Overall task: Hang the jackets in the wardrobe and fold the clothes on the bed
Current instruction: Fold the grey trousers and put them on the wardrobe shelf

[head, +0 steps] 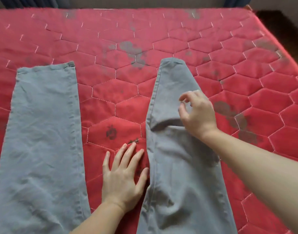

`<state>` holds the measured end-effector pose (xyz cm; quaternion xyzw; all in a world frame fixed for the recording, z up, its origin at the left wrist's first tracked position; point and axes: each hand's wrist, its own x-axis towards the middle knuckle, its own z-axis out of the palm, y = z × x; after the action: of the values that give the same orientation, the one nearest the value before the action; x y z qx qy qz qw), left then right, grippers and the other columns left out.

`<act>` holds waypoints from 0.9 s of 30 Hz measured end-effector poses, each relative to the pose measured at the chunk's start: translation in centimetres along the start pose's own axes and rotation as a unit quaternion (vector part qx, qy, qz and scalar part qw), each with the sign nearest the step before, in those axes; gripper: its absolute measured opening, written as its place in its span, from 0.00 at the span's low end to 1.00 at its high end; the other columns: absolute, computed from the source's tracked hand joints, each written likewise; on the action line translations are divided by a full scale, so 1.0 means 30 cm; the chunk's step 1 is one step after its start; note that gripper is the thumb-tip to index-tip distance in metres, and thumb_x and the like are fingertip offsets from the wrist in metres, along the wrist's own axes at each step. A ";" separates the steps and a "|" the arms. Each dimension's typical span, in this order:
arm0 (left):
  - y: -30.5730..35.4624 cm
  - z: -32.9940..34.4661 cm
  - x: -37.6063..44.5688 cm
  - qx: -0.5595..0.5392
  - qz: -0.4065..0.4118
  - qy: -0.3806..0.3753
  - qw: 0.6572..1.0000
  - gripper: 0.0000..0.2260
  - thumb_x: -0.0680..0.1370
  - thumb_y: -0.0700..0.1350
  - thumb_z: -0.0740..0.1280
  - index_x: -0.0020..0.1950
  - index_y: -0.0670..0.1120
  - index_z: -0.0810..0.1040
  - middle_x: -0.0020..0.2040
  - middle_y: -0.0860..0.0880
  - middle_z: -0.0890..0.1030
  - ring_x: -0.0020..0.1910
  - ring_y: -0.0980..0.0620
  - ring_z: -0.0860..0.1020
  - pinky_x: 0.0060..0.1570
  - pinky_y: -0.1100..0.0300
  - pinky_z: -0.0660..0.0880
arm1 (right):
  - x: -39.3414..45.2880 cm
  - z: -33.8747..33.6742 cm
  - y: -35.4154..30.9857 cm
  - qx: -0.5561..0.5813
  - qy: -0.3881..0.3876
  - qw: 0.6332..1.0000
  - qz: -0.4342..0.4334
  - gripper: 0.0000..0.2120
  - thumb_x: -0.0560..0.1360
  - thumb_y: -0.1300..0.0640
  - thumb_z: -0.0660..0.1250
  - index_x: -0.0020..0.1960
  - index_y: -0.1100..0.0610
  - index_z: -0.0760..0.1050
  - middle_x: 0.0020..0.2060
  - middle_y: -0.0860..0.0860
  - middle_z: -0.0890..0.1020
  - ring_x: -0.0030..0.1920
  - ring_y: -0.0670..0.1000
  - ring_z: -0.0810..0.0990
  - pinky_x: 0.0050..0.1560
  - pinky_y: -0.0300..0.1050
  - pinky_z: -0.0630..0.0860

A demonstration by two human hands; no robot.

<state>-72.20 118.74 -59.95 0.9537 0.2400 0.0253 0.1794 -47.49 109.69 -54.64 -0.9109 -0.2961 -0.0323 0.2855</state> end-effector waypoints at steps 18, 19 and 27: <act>-0.001 0.006 0.005 -0.016 0.010 0.012 1.000 0.24 0.72 0.57 0.60 0.67 0.56 0.74 0.71 0.53 0.72 0.72 0.52 0.64 0.70 0.40 0.54 | 0.322 -0.021 0.119 0.001 -0.035 0.977 0.208 0.34 0.68 0.50 0.74 0.69 0.49 0.62 0.65 0.55 0.65 0.54 0.55 0.74 0.58 0.45 0.68; 0.000 0.006 0.005 -0.017 0.009 0.013 1.000 0.24 0.72 0.57 0.60 0.67 0.55 0.74 0.71 0.53 0.72 0.72 0.52 0.64 0.70 0.40 0.54 | 0.302 -0.014 0.129 -0.052 -0.056 0.973 0.216 0.36 0.68 0.49 0.73 0.71 0.47 0.59 0.68 0.56 0.63 0.60 0.58 0.73 0.62 0.50 0.68; 0.002 0.004 0.003 -0.014 0.002 0.005 1.000 0.23 0.74 0.56 0.58 0.68 0.56 0.75 0.72 0.54 0.71 0.73 0.53 0.64 0.71 0.41 0.53 | 0.131 0.111 0.124 -0.220 -0.223 0.949 -0.035 0.30 0.76 0.33 0.50 0.75 0.42 0.55 0.77 0.51 0.55 0.76 0.53 0.52 0.72 0.59 0.52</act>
<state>-72.07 118.69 -60.05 0.9515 0.2382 0.0342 0.1917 -42.56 111.06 -58.40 -0.9242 -0.3691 0.0976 0.0035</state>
